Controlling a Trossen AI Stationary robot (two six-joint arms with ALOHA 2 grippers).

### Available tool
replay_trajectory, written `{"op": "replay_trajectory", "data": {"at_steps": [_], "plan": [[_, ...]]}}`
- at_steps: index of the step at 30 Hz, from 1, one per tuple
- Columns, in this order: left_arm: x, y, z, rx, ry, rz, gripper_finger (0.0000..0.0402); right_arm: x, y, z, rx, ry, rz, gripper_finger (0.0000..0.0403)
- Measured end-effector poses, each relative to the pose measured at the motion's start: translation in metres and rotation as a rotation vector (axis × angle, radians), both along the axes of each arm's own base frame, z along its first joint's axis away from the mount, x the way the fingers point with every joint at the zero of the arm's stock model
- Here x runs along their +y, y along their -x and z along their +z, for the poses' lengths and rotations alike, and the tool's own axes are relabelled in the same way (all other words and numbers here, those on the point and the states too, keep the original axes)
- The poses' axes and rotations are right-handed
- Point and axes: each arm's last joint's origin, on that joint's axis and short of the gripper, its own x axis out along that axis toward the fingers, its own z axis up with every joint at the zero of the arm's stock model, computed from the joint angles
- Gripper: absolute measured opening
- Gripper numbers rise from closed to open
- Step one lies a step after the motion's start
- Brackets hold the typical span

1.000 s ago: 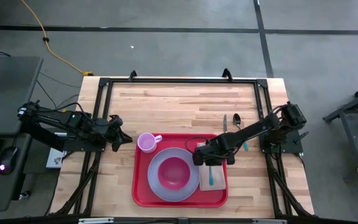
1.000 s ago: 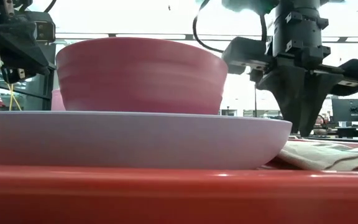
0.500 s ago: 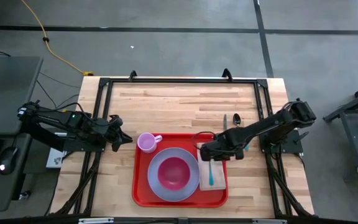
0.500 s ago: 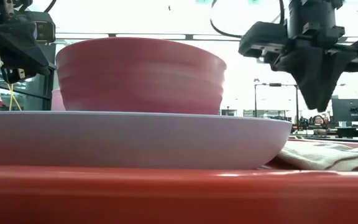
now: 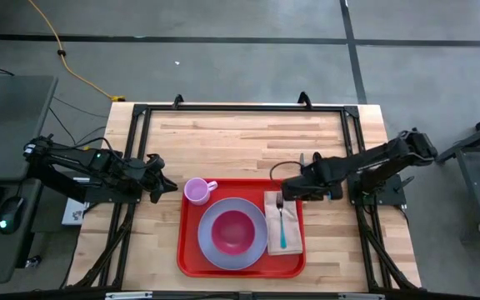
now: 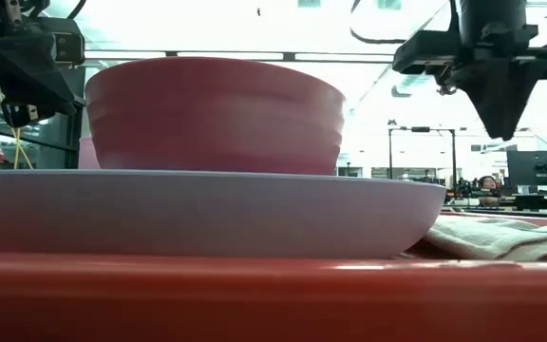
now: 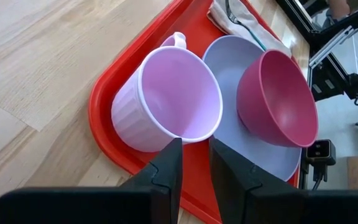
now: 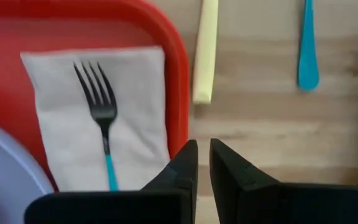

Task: Set up tray
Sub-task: Put the blue spoon on the brown table napkin to the left of the blue fork

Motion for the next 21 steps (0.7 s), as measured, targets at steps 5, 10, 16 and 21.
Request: {"op": "replay_trajectory", "data": {"at_steps": [5, 10, 16, 21], "plan": [[0.000, 0.000, 0.000, 0.001, 0.000, 0.000, 0.0111, -0.014, -0.003, 0.000, -0.014, 0.051, -0.003, 0.0015], [0.000, 0.000, 0.000, 0.001, 0.000, 0.000, 0.0111, -0.025, -0.005, 0.000, -0.020, 0.127, 0.025, 0.0014], [0.000, 0.000, 0.000, 0.002, 0.000, 0.000, 0.0111, -0.036, -0.006, 0.000, -0.015, 0.148, 0.040, 0.0015], [0.000, 0.000, 0.000, 0.004, 0.000, 0.000, 0.0111, -0.042, -0.006, 0.000, -0.012, 0.161, 0.043, 0.0015]]}}
